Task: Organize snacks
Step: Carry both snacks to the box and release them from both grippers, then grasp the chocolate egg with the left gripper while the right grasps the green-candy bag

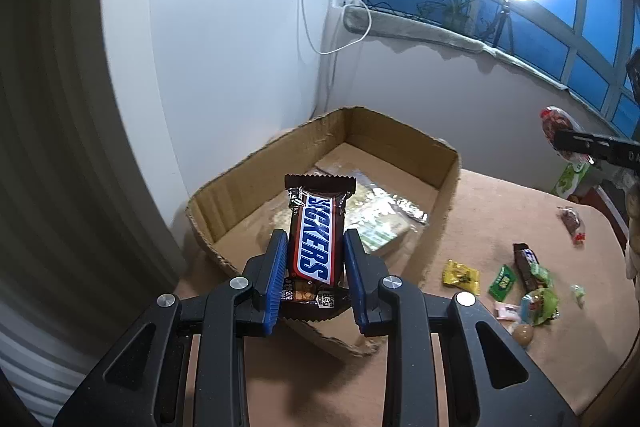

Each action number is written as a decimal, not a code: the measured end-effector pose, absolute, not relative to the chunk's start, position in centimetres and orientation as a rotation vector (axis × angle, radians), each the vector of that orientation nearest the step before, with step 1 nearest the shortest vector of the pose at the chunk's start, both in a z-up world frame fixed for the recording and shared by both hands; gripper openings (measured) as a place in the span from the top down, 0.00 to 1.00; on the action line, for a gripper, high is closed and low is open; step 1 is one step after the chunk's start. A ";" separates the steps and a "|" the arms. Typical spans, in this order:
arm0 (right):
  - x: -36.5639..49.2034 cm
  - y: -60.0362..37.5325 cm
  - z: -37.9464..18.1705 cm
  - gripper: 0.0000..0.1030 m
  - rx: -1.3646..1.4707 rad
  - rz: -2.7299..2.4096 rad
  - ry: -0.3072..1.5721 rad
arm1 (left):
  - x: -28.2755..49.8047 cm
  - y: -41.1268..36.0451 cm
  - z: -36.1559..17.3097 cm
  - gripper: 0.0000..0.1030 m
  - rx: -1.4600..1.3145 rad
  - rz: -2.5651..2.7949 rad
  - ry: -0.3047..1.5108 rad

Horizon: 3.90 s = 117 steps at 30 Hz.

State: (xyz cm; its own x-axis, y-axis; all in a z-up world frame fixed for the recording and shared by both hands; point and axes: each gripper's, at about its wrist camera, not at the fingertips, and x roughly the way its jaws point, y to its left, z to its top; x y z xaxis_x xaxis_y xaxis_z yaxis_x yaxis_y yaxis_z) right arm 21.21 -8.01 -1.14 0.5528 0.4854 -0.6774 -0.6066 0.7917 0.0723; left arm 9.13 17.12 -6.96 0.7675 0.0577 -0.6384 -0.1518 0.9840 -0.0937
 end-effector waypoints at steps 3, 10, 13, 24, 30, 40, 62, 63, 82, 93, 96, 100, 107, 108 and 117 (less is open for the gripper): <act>22.0 -5.8 -1.4 0.63 -0.196 0.672 0.746 | 9.5 17.4 -7.2 0.74 -0.139 0.130 0.695; 23.5 -1.7 -2.5 0.63 -0.216 0.718 0.774 | 10.4 17.8 -7.9 0.74 -0.118 0.158 0.715; 23.8 -0.2 -3.0 0.63 -0.223 0.734 0.786 | 10.6 17.8 -8.1 0.73 -0.117 0.164 0.722; 24.8 3.6 -5.6 0.59 -0.209 0.781 0.843 | 10.5 17.8 -7.6 0.64 -0.120 0.175 0.703; 24.5 3.6 -5.5 0.36 -0.204 0.774 0.831 | 10.1 17.6 -7.2 0.64 -0.118 0.170 0.691; 23.0 0.1 -3.4 0.31 -0.172 0.743 0.790 | 8.5 16.1 -5.8 0.64 -0.096 0.148 0.653; 17.5 -13.1 -2.0 0.30 -0.096 0.640 0.747 | 5.9 10.0 -5.3 0.64 -0.115 0.004 0.641; 17.3 -13.9 -2.2 0.30 -0.093 0.634 0.753 | 5.8 9.6 -5.4 0.64 -0.112 -0.004 0.645; 14.5 -19.9 -8.0 0.30 -0.140 0.610 0.868 | 5.5 1.3 -10.3 0.64 -0.124 -0.232 0.789; 12.7 -23.0 -12.6 0.39 -0.230 0.513 0.967 | 6.5 -0.2 -11.8 0.64 -0.081 -0.257 0.827; 12.7 -23.3 -13.0 0.45 -0.228 0.511 0.978 | 6.6 -0.6 -12.0 0.64 -0.071 -0.273 0.838; 12.8 -23.4 -13.1 0.45 -0.219 0.515 0.976 | 6.8 -0.6 -12.2 0.64 -0.072 -0.274 0.845; 13.0 -22.5 -13.7 0.53 -0.240 0.515 0.986 | 7.2 -0.8 -12.8 0.64 -0.055 -0.267 0.863; 13.0 -22.5 -13.8 0.54 -0.239 0.515 0.986 | 7.3 -0.8 -12.9 0.64 -0.054 -0.267 0.864; 13.0 -22.0 -14.3 0.63 -0.251 0.521 0.994 | 7.9 -0.8 -13.5 0.64 -0.053 -0.259 0.871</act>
